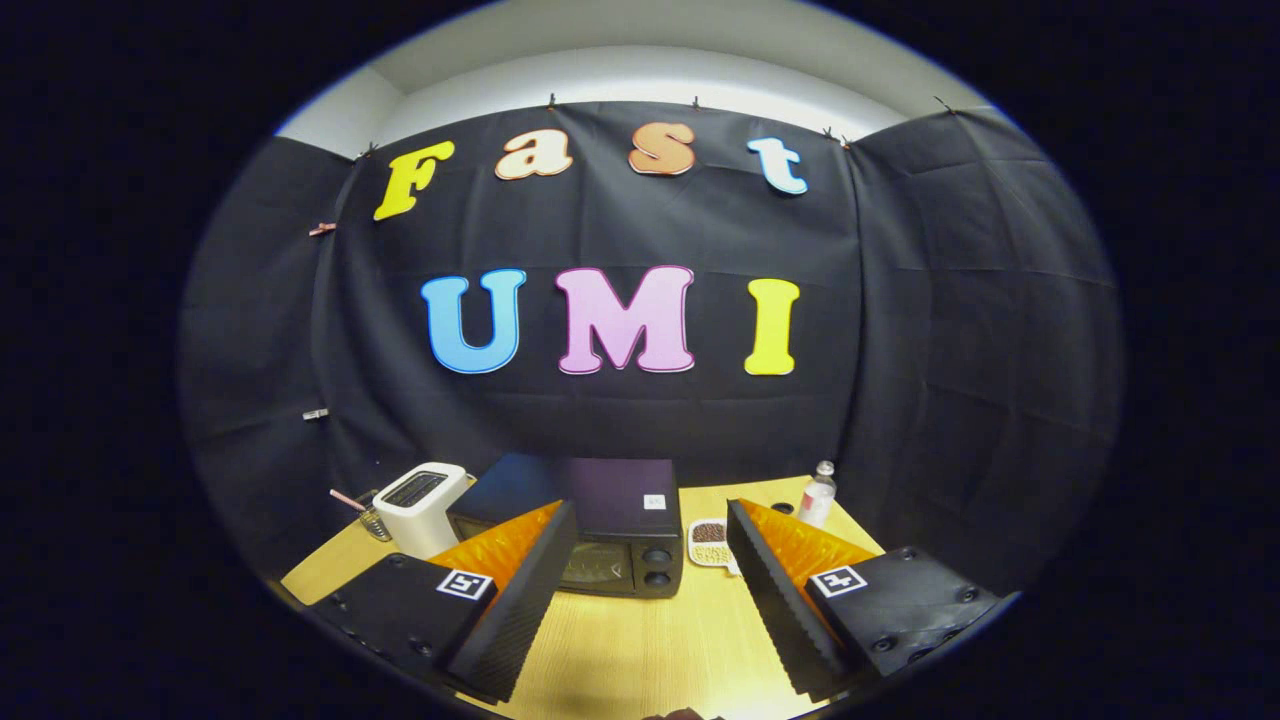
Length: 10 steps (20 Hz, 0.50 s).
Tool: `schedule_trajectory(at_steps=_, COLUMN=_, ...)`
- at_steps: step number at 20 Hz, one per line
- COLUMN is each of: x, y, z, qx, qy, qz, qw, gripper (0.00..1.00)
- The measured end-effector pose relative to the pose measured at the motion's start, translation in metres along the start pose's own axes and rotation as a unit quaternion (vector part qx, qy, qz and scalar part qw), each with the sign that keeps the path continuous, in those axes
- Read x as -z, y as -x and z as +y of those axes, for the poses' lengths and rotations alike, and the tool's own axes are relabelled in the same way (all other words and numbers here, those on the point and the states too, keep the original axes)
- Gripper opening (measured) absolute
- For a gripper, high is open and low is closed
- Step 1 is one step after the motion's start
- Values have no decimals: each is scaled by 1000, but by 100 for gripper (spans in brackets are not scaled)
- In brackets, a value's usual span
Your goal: Open the toaster oven, put the food inside, and close the toaster oven door.
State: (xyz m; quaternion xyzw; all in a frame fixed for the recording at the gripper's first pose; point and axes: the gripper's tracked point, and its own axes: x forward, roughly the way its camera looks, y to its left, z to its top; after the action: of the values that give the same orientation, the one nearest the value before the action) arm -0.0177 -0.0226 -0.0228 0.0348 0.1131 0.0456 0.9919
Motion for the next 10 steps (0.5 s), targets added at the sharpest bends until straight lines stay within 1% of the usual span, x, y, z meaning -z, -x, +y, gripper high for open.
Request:
schedule_trajectory(at_steps=2, x=8, y=14, z=-5, qx=4, qy=-16, qz=11, qw=1000, gripper=99)
schedule_trajectory(at_steps=5, x=10, y=16, z=-15, qx=16, qy=-18, qz=15, qw=1000, gripper=99)
schedule_trajectory(at_steps=8, x=5, y=14, z=-6, qx=16, qy=-40, qz=11, qw=999, gripper=99)
schedule_trajectory(at_steps=10, x=2, y=15, z=-2, qx=19, qy=-38, qz=11, qw=999, gripper=99)
